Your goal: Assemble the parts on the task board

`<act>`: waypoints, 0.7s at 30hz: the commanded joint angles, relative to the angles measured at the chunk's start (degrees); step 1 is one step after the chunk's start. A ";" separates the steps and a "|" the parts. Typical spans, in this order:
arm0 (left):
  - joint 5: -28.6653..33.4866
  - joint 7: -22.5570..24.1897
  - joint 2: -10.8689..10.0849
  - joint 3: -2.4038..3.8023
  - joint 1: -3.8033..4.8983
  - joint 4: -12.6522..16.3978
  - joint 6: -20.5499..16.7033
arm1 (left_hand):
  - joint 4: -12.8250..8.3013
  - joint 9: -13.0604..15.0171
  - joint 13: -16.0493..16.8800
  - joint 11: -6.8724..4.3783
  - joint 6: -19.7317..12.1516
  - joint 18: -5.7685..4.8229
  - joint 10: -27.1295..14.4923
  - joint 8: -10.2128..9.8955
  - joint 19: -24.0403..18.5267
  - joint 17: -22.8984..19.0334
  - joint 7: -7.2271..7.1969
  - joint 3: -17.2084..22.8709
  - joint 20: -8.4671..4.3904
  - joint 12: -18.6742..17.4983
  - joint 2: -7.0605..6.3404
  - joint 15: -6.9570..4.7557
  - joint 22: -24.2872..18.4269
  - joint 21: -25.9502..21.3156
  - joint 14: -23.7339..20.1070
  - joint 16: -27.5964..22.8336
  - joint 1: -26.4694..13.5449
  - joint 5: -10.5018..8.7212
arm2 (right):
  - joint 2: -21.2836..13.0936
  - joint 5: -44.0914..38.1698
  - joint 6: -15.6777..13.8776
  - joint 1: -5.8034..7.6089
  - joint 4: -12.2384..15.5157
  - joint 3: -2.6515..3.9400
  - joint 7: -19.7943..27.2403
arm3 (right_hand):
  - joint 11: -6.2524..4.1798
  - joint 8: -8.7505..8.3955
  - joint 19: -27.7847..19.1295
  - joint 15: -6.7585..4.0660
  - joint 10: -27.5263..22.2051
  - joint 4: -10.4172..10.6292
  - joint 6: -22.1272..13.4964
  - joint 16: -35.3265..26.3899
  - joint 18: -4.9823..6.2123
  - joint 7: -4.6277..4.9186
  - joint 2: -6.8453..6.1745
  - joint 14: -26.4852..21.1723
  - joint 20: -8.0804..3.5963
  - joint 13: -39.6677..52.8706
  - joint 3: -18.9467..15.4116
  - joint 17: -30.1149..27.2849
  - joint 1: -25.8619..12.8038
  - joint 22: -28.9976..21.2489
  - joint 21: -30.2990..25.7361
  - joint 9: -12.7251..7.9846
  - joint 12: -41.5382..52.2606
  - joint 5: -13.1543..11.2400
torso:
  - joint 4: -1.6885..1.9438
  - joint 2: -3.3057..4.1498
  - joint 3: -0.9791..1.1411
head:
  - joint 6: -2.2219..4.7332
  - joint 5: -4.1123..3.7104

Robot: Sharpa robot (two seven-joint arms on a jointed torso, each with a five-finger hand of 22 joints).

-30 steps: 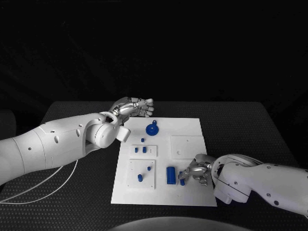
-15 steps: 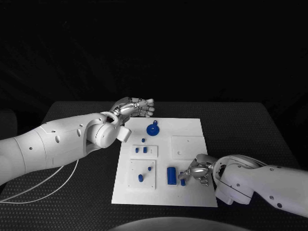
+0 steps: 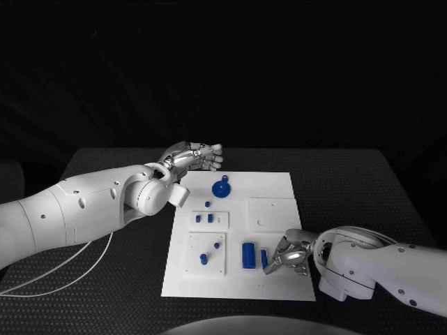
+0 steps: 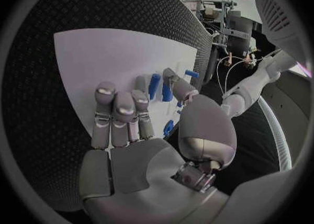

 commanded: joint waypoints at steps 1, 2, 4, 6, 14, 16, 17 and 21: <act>-0.15 0.39 0.01 0.04 0.04 0.20 0.76 | -0.10 -0.07 -0.09 0.07 -0.22 0.65 0.39 0.31 0.12 0.09 0.91 -0.39 0.31 0.11 0.21 0.03 0.09 -0.25 0.28 -0.34 0.51 -0.13 | -0.05 -1.96 3.00 -0.17 0.08 0.00 0.77 | -0.06 -0.11 -0.34 -0.36 -0.47 -0.08 -0.10 -0.22 2.53 0.10 0.12 -0.07 0.10 0.08 -0.44 0.04 0.60 0.41 -0.32 0.11 -0.34 -0.24 | 0.00 0.01 -0.01 | 0.00 -0.09; -0.15 0.39 0.01 0.04 0.04 0.20 0.80 | -0.10 -0.07 -0.09 0.07 -0.22 0.65 0.40 0.31 0.12 0.09 0.91 -0.39 0.31 0.11 0.21 0.03 0.09 -0.25 0.28 -0.34 0.52 -0.13 | -0.03 -1.96 2.86 -0.19 0.06 0.00 0.68 | -0.06 -0.11 -0.34 -0.36 -0.47 -0.09 -0.10 -0.22 2.53 0.10 0.13 -0.07 0.10 0.08 -0.46 0.04 0.60 0.41 -0.32 0.11 -0.34 -0.24 | 0.02 0.02 -0.01 | 0.00 -0.10; -0.15 0.39 0.00 0.04 0.04 0.21 0.77 | -0.10 -0.07 -0.10 0.06 -0.21 0.65 0.40 0.32 0.12 0.09 0.91 -0.40 0.32 0.11 0.21 0.03 0.09 -0.26 0.28 -0.35 0.54 -0.13 | 0.05 -2.36 2.45 -0.23 0.01 0.00 0.53 | -0.07 -0.10 -0.34 -0.36 -0.46 -0.07 -0.08 -0.22 2.53 0.09 0.20 -0.07 0.11 0.08 -0.54 0.05 0.59 0.40 -0.32 0.13 -0.34 -0.24 | 0.03 0.02 -0.01 | -0.01 -0.12; -0.15 0.40 0.02 0.04 0.04 0.23 0.78 | -0.11 -0.07 -0.10 0.06 -0.21 0.65 0.42 0.32 0.12 0.10 0.91 -0.41 0.32 0.11 0.21 0.03 0.10 -0.26 0.28 -0.36 0.55 -0.14 | 0.13 -2.79 2.30 -0.26 -0.11 0.00 0.48 | -0.08 -0.07 -0.30 -0.37 -0.43 0.07 -0.02 -0.21 2.53 0.08 0.42 -0.06 0.13 0.09 -0.72 0.05 0.51 0.39 -0.33 0.16 -0.34 -0.24 | 0.06 0.03 -0.01 | 0.00 -0.16; -0.15 0.38 0.05 0.03 0.04 0.21 0.78 | -0.10 -0.07 -0.13 0.04 -0.19 0.66 0.44 0.34 0.13 0.12 0.90 -0.45 0.33 0.12 0.21 0.03 0.11 -0.28 0.29 -0.38 0.59 -0.14 | 0.72 -3.43 0.99 -0.27 -0.74 0.00 -0.12 | -0.22 0.04 -0.11 -0.48 -0.15 2.27 0.30 -0.17 2.53 -0.06 2.01 -0.04 0.15 0.09 -0.96 0.09 -0.83 0.27 -0.42 0.34 -0.35 -0.29 | 0.06 0.02 -0.05 | -0.05 -0.19; -0.15 0.37 0.06 0.03 0.04 0.22 0.80 | -0.08 -0.07 -0.14 0.04 -0.19 0.66 0.45 0.34 0.13 0.12 0.90 -0.46 0.33 0.12 0.22 0.03 0.11 -0.29 0.29 -0.39 0.59 -0.14 | 0.90 -3.93 0.70 -0.32 -0.92 0.00 -0.46 | -0.24 0.05 -0.10 -0.50 -0.12 2.59 0.34 -0.16 2.53 -0.08 2.32 -0.04 0.14 0.09 -0.98 0.10 -1.06 0.27 -0.42 0.37 -0.37 -0.29 | 0.08 0.02 -0.04 | -0.09 -0.14; -0.15 0.37 0.05 0.03 0.04 0.22 0.76 | -0.07 -0.07 -0.15 0.04 -0.18 0.66 0.46 0.35 0.14 0.13 0.90 -0.47 0.33 0.12 0.23 0.03 0.11 -0.29 0.30 -0.40 0.58 -0.14 | 1.00 -5.16 0.56 -0.37 -1.08 0.00 -0.63 | -0.27 0.07 -0.08 -0.52 -0.04 2.89 0.39 -0.14 2.53 -0.11 3.02 -0.04 0.12 0.12 -0.92 0.11 -1.20 0.26 -0.42 0.39 -0.33 -0.29 | 0.10 0.02 -0.04 | -0.11 -0.12; -0.15 0.35 0.07 0.03 0.04 0.20 0.77 | -0.04 -0.08 -0.16 0.03 -0.18 0.66 0.47 0.35 0.14 0.14 0.90 -0.49 0.34 0.13 0.25 0.04 0.12 -0.30 0.30 -0.41 0.58 -0.14 | 1.48 -6.90 0.21 -0.47 -1.44 0.00 -1.06 | -0.40 0.13 -0.18 -0.62 0.22 2.08 0.54 -0.09 2.53 -0.24 5.48 -0.06 -0.10 0.25 0.09 0.15 0.57 0.32 -0.42 0.47 -0.20 -0.30 | 0.06 0.01 -0.05 | -0.26 -0.12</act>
